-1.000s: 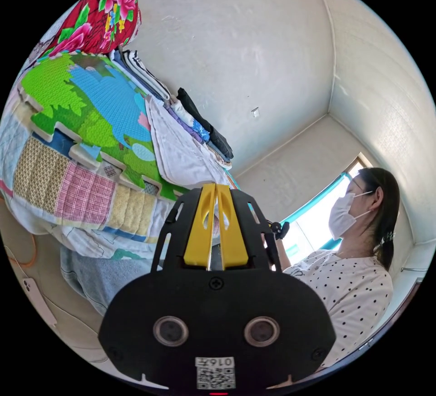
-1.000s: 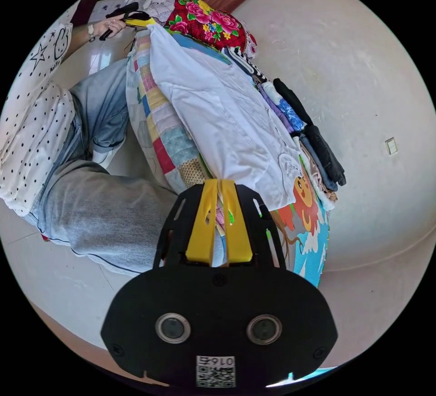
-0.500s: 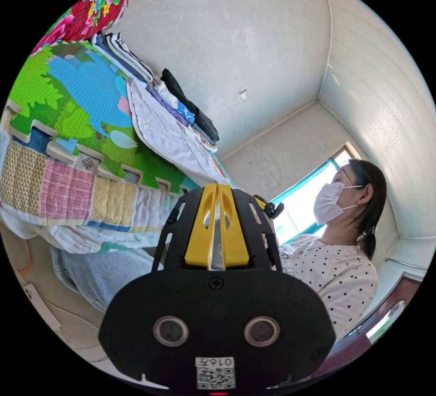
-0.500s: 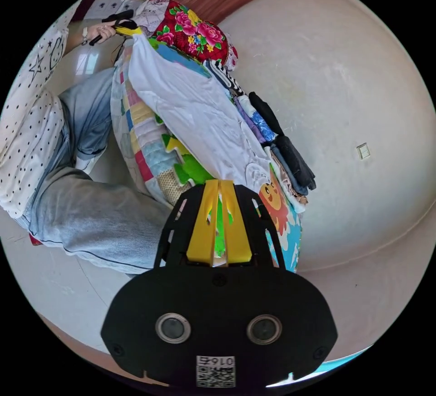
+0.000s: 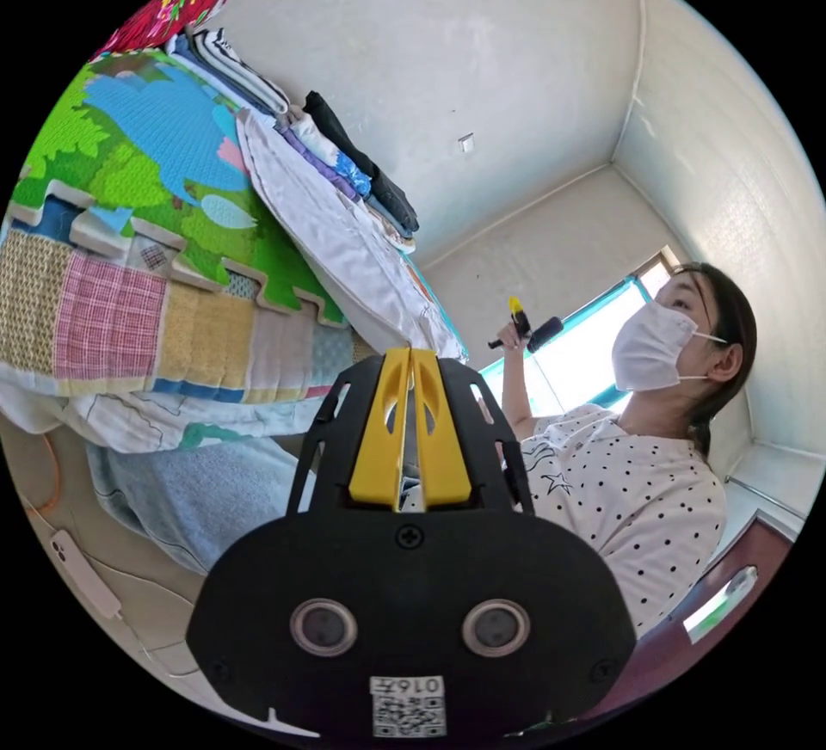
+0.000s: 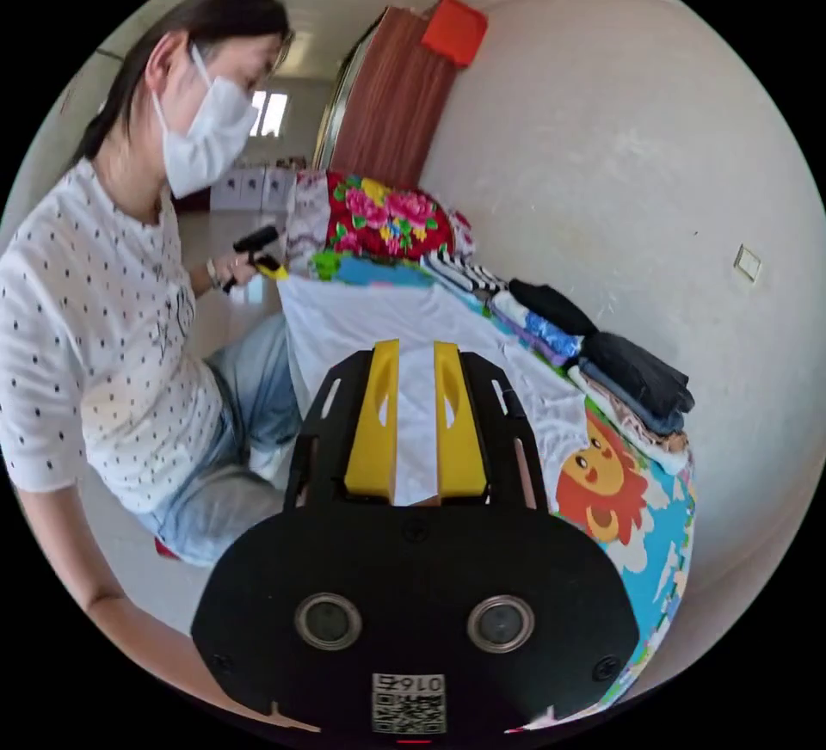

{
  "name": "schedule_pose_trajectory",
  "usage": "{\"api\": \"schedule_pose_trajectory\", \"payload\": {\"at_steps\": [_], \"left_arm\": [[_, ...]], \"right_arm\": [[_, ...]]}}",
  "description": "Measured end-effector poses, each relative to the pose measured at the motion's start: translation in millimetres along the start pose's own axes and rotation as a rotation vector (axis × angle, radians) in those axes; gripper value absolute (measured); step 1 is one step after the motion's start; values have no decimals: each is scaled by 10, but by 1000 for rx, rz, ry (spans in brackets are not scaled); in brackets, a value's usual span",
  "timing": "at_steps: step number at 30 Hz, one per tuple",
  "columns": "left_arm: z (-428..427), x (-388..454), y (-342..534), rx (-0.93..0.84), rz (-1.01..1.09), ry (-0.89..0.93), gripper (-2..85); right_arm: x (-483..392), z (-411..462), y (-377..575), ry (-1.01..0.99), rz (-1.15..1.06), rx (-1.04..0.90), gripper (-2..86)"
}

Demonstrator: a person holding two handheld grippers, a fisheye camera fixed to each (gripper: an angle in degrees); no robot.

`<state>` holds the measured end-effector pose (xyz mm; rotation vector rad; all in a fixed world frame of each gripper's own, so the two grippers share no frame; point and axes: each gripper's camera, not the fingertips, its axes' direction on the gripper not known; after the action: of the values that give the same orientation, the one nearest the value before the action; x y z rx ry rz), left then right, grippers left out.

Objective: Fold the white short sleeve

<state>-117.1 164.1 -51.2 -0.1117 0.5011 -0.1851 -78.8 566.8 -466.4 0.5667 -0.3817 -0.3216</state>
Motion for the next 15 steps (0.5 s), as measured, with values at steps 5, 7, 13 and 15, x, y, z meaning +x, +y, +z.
{"api": "schedule_pose_trajectory", "payload": {"at_steps": [5, 7, 13, 15], "left_arm": [[-19, -18, 91, 13, 61, -4, -10], [-24, -48, 134, 23, 95, 12, -10], [-54, -152, 245, 41, 161, 58, -10], [-70, -180, 270, 45, 180, 79, -10]], "right_arm": [[719, 1463, -1092, -207, 145, 83, 12], [1031, 2270, -1495, -270, 227, -12, 8], [1926, 5252, -2398, -233, 411, -528, 7], [2152, 6209, -2578, -241, 531, -641, 17]]}}
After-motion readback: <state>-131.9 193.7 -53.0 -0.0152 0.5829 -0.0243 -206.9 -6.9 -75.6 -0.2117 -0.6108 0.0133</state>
